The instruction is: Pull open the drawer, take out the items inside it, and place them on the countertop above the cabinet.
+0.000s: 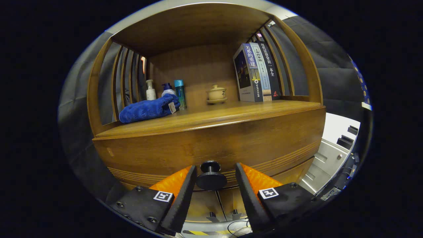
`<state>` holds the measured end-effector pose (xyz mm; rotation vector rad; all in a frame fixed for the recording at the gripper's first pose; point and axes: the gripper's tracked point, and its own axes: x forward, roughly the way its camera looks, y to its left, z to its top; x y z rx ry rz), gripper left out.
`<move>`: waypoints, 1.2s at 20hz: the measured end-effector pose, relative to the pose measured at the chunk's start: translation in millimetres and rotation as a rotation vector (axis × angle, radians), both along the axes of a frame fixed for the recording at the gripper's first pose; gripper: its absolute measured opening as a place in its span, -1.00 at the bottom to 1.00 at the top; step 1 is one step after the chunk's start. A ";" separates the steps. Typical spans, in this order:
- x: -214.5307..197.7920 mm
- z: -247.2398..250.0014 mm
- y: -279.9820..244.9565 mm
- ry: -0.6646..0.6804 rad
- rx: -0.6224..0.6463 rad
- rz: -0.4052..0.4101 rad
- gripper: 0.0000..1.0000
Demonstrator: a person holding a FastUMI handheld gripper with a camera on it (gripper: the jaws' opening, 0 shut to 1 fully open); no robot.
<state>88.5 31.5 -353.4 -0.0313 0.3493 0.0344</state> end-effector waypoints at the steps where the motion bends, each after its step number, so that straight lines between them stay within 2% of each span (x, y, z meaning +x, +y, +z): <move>1: 1.3 -3.0 2.7 0.004 -0.005 0.008 0.48; 4: 0.0 -2.0 3.5 -0.004 -0.042 0.013 0.09; 10: -4.8 -4.3 4.4 0.036 -0.081 0.008 -0.12; 11: -8.0 -4.6 5.1 0.042 -0.086 0.012 -0.21; 24: -71.8 5.5 -1.5 0.050 -0.080 -0.019 -0.21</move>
